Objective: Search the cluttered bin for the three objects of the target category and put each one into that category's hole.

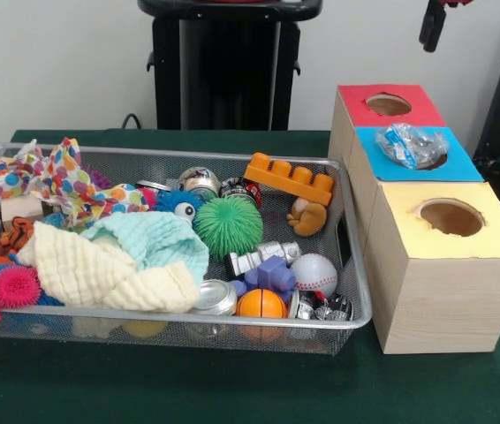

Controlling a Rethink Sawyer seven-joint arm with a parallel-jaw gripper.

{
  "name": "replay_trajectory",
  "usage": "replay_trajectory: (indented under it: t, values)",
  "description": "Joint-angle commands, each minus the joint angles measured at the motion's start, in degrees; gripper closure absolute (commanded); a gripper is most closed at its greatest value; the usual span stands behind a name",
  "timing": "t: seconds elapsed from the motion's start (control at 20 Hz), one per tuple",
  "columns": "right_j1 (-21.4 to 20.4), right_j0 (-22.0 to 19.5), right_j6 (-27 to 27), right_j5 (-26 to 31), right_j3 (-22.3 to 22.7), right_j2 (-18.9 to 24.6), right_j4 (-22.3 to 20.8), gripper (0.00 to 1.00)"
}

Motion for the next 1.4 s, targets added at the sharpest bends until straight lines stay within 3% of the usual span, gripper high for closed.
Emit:
replay_trajectory:
  t: [0.05,0.7,0.95,1.4]
  values:
    - [1.95,-1.17,14.38,-2.24,0.20,4.82,1.22,1.00]
    - [4.05,-1.40,17.15,-4.51,-1.39,5.24,3.05,1.00]
    - [5.31,-1.47,19.11,-1.84,-4.57,4.19,2.84,1.00]
    - [8.62,-3.87,16.49,-2.60,-8.46,4.65,2.72,1.00]
